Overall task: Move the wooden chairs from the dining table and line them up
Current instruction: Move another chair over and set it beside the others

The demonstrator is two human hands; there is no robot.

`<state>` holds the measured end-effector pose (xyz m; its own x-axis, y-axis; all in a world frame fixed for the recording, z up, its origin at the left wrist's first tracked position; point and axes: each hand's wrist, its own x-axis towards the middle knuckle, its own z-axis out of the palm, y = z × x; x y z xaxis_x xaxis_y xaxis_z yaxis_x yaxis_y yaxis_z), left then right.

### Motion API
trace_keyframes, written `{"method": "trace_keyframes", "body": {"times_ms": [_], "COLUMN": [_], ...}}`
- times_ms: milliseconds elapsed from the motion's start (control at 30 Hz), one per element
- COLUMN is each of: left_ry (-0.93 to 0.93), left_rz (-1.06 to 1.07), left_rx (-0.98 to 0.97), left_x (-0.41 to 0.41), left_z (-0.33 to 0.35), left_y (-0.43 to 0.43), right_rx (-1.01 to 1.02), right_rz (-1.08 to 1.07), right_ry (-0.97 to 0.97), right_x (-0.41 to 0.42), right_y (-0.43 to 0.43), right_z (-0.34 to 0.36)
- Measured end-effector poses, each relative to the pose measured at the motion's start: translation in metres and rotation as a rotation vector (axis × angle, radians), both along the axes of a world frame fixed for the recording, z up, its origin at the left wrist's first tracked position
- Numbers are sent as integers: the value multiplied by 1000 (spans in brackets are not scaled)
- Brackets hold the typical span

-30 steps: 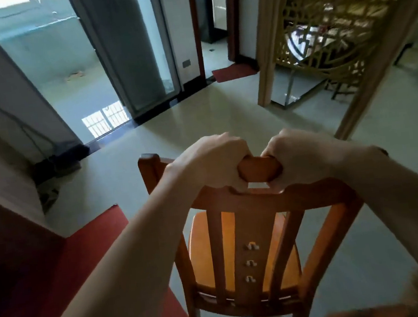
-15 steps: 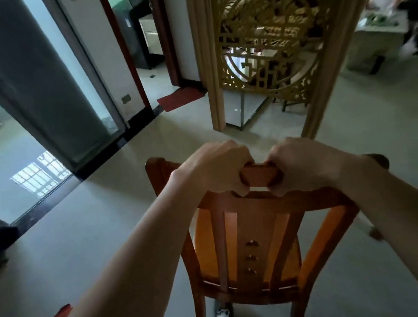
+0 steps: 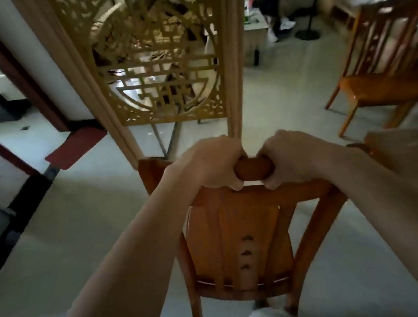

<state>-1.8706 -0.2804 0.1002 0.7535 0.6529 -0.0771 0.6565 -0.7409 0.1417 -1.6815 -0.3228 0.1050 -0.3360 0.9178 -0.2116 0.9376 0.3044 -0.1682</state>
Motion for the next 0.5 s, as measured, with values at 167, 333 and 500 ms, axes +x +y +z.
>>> {"method": "trace_keyframes", "body": {"times_ms": [167,333,500], "left_ry": [27,38,26], "left_rz": [-77,-152,-236], "left_rx": [-25,-70,-99], "left_x": [54,113,166], "left_z": [-16,-32,-38], "left_y": [112,205,284], "right_rx": [12,-5,-40], "right_rz": [-104,-168,-257], "right_ry": [-1,-21,-54], "right_x": [48,99,145], "right_y": [94,171,237], "right_z": [-23,-34,-38]}}
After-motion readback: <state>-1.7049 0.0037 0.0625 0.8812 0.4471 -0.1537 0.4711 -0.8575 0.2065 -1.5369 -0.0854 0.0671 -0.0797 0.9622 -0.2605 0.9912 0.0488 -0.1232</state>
